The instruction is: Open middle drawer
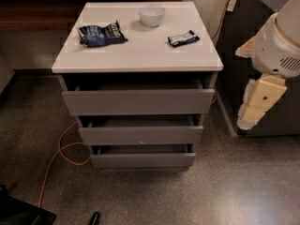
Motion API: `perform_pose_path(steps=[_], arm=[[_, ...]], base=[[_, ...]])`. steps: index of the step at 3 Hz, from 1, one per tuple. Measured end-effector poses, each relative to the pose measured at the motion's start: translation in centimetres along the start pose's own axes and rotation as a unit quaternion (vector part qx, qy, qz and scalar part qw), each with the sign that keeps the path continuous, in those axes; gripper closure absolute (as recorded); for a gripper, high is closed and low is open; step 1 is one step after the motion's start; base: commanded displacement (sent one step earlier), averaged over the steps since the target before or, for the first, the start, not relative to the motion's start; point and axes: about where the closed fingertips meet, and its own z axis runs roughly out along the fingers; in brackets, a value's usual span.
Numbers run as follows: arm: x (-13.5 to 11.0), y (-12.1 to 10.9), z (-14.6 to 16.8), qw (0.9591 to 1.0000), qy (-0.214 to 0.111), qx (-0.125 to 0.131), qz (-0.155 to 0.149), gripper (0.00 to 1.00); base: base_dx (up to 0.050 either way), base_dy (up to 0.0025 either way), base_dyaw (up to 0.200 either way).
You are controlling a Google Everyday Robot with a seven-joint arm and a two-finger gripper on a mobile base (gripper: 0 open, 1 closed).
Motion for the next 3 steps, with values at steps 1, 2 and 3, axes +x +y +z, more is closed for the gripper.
perform_pose_path(steps=[1, 2, 3], arm=[[-1.0, 0.4, 4.6, 0.9996, -0.022, -0.01, -0.015, 0.0], [-1.9, 1.2, 8.9, 0.9986, -0.042, -0.01, -0.029, 0.0], [-2.2, 1.0, 13.5, 0.9976, -0.056, -0.007, -0.039, 0.0]], base=[[0.0, 0.0, 0.0], [0.0, 0.0, 0.0], [0.0, 0.0, 0.0]])
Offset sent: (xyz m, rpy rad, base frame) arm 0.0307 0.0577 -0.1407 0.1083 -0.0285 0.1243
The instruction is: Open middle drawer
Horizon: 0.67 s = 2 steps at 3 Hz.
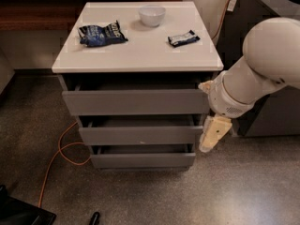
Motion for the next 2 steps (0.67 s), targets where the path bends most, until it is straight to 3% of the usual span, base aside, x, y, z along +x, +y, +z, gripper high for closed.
perform_pose_path(steps=[1, 2], arm=[[1.7, -1.23, 7.67, 0.999, -0.013, 0.027, -0.033, 0.0], [1.7, -1.23, 7.67, 0.999, -0.013, 0.027, -0.033, 0.0]], base=[[0.0, 0.0, 0.0], [0.0, 0.0, 0.0]])
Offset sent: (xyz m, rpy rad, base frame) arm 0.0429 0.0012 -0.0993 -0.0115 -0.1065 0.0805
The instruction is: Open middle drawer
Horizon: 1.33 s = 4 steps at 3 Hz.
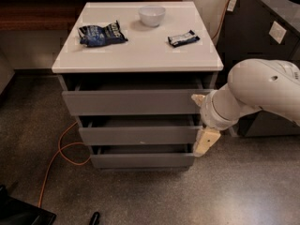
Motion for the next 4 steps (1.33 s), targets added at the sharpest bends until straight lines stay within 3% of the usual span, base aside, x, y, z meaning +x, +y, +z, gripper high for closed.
perform_pose_path(steps=[1, 3, 4], arm=[[-0.1, -0.5, 2.4, 0.9999, 0.002, -0.015, -0.004, 0.0], [0.2, -0.5, 10.0, 0.9987, -0.007, -0.046, -0.02, 0.0], [0.4, -0.4, 13.8, 0.9982, 0.0, -0.042, -0.043, 0.0]], base=[[0.0, 0.0, 0.0], [0.0, 0.0, 0.0], [0.0, 0.0, 0.0]])
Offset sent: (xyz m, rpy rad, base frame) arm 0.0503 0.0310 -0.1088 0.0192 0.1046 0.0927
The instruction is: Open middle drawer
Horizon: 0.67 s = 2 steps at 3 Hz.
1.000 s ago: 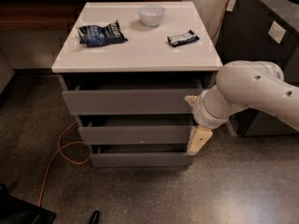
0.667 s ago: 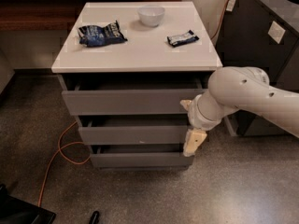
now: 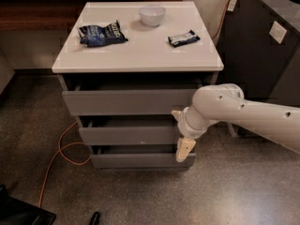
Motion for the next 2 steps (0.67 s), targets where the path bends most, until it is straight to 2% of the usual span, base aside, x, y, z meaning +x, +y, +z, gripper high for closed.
perform_pose_path(steps=[2], arm=[[2.9, -3.3, 8.1, 0.9989, 0.036, 0.025, -0.016, 0.0]], base=[[0.0, 0.0, 0.0]])
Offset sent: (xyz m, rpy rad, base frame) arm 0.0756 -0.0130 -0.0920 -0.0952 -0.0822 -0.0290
